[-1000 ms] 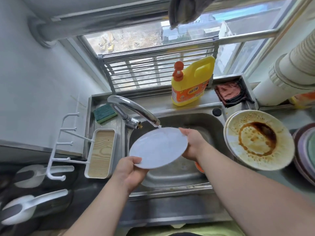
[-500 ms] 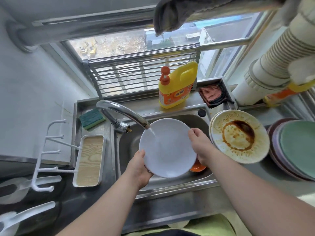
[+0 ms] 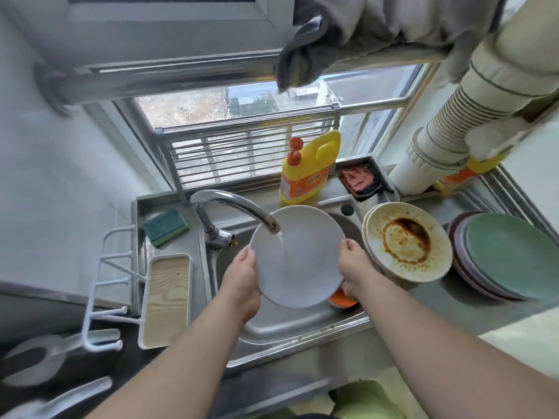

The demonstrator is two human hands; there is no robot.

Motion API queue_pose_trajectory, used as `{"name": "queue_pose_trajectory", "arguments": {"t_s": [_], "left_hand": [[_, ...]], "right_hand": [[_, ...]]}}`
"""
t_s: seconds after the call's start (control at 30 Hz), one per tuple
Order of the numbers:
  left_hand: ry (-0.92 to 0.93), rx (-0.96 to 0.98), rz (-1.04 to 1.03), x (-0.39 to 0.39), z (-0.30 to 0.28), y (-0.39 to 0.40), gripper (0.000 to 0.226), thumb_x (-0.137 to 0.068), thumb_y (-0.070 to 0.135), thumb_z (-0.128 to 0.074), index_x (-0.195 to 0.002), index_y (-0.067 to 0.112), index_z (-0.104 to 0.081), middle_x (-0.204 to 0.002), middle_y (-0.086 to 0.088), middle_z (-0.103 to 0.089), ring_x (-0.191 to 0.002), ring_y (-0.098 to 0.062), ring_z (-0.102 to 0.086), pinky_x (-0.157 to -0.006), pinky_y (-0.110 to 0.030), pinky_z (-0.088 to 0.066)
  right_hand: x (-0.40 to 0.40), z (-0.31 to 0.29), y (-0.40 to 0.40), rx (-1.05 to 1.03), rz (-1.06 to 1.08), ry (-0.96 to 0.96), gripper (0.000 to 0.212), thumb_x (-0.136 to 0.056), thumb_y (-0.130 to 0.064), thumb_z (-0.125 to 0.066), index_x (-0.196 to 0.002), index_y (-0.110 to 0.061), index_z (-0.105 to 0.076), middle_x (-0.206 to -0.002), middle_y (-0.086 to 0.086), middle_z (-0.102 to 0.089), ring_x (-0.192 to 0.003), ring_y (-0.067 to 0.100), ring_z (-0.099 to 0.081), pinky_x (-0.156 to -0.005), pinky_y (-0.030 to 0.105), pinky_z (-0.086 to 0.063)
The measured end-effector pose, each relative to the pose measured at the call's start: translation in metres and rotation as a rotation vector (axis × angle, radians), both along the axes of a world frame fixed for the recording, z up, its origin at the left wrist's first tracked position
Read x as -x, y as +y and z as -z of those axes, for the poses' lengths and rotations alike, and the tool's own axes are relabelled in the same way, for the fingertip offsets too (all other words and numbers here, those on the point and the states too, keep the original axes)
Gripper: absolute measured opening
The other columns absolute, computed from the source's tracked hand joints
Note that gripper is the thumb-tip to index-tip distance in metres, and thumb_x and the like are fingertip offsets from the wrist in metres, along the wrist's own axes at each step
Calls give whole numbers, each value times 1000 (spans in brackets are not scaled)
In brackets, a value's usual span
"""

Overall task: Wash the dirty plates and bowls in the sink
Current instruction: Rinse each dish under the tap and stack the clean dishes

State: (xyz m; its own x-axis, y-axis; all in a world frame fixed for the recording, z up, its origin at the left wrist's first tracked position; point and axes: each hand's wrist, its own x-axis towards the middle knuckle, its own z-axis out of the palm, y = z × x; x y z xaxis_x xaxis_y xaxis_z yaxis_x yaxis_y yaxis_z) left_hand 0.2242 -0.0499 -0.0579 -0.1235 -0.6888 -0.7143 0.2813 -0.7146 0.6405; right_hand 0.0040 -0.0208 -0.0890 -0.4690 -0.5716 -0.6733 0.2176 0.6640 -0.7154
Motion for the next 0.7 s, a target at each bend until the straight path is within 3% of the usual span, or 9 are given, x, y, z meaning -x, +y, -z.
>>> {"name": "queue_pose_trajectory", "arguments": {"t_s": [0.07, 0.13, 0.27, 0.33, 0.4, 0.5, 0.57, 0.63, 0.7], "left_hand": [[-56, 46, 8, -13, -3, -8, 33, -113, 16, -41, -132, 24, -67, -123, -10, -76, -114, -35, -70, -102, -58, -54], [-97, 83, 32, -27, -9, -14, 39, -109, 6, -44, -131, 26, -69, -120, -12, -77, -108, -34, -72, -100, -60, -55], [-124, 77, 74, -49, -32, -8, 39, -109, 7, -46, -126, 31, -71, -110, -7, -80, -90, -24, -76, -74, -38, -63], [-140, 47, 61, -58, -33, -1, 35, -109, 10, -45, -124, 29, -71, -111, -7, -79, -88, -23, -74, -74, -36, -60], [-135, -38, 8, -63, -22, 3, 38, -111, 13, -43, -143, 24, -60, -126, -8, -74, -88, -24, -72, -71, -36, -59], [-57, -272, -135, -60, 3, 14, 50, -111, 10, -42, -160, 18, -40, -143, -10, -64, -68, -19, -68, -47, -27, -55], [-69, -397, -150, -55, 21, 24, 41, -108, 7, -46, -148, 6, -53, -118, -17, -72, -75, -26, -68, -42, -30, -57], [-89, -477, -97, -45, 33, 35, 37, -101, -2, -42, -134, -8, -58, -100, -24, -69, -76, -34, -70, -40, -37, -58], [-78, -533, -72, -31, 42, 48, 36, -96, -7, -33, -124, -15, -54, -94, -25, -64, -59, -37, -72, -36, -38, -55]], "right_hand": [[-15, 4, -2, -65, 36, -100, 26, -110, -43, -38, -112, -30, -61, -119, 9, -69, -108, 36, -70, -98, 64, -56], [-35, -1, -3, -104, 96, -232, 23, -111, -39, -43, -123, -29, -60, -117, 7, -73, -102, 36, -73, -90, 61, -59], [-62, 3, 1, -213, 15, -359, 23, -105, -27, -62, -124, -19, -71, -107, 7, -81, -94, 32, -78, -76, 52, -65], [-59, 17, 6, -316, -18, -373, 28, -101, -22, -66, -125, -10, -74, -107, 11, -80, -92, 36, -79, -72, 50, -65], [-53, 20, 13, -417, -2, -390, 29, -99, -15, -62, -123, -4, -74, -103, 15, -80, -86, 38, -79, -65, 48, -64], [-45, -5, 21, -468, -25, -249, 23, -100, -6, -50, -106, 1, -71, -80, 15, -78, -58, 31, -76, -42, 41, -57], [-36, -18, 24, -486, -68, -152, 25, -99, -3, -43, -98, 3, -67, -68, 15, -74, -46, 28, -70, -35, 35, -52], [-27, -28, 21, -511, -169, -45, 25, -94, -2, -34, -90, 0, -59, -58, 14, -67, -43, 26, -65, -40, 28, -47], [-16, -37, 7, -562, -377, 91, 28, -90, -2, -31, -88, 0, -59, -57, 18, -67, -60, 32, -74, -54, 31, -48]]}}
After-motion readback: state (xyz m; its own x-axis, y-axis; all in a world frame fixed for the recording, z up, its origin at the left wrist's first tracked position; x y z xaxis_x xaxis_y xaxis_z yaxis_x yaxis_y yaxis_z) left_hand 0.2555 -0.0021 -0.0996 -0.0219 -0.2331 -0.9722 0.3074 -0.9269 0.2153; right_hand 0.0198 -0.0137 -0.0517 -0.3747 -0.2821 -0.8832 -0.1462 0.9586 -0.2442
